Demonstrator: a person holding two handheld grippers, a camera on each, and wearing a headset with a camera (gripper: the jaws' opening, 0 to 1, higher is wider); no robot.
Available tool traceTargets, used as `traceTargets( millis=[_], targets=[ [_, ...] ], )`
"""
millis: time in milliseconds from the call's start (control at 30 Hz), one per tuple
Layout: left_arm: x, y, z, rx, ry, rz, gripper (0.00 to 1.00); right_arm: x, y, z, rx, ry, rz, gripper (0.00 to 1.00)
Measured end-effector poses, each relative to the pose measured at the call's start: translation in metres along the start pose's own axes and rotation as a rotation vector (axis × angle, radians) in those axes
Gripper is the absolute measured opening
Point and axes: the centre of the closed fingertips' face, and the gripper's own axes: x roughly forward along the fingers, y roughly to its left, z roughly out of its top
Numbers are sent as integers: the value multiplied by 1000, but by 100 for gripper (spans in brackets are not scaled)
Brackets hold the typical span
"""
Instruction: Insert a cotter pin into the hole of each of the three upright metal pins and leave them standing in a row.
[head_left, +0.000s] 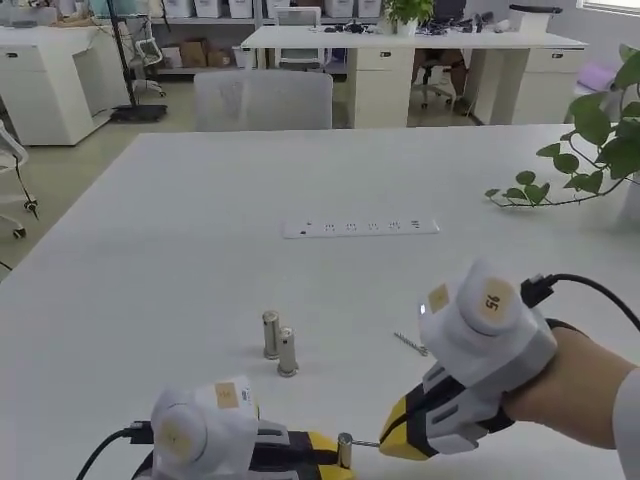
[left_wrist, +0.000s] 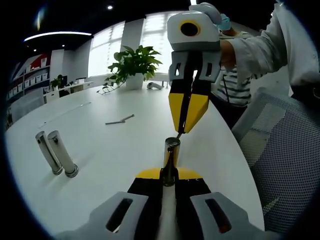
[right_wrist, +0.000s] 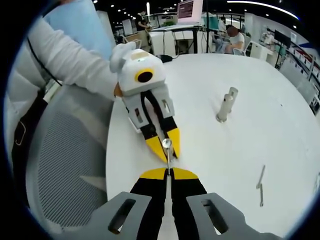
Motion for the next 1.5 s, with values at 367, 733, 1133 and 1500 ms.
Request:
traceTargets(
  millis=[367,733,1133,1500],
  targets=[
    [0,0,0,-1,-1,-2,6,4,2,8,-45,27,1,4],
    [1,-2,0,-1,-2,-3,6,9,3,14,-74,34,6,4],
    [0,-3,-1,-4,-4,-2,6,14,4,19,-105,37,11,4],
    [0,-2,-1,-6,-6,-2,6,14,4,18,-95,39,16,6]
  ],
)
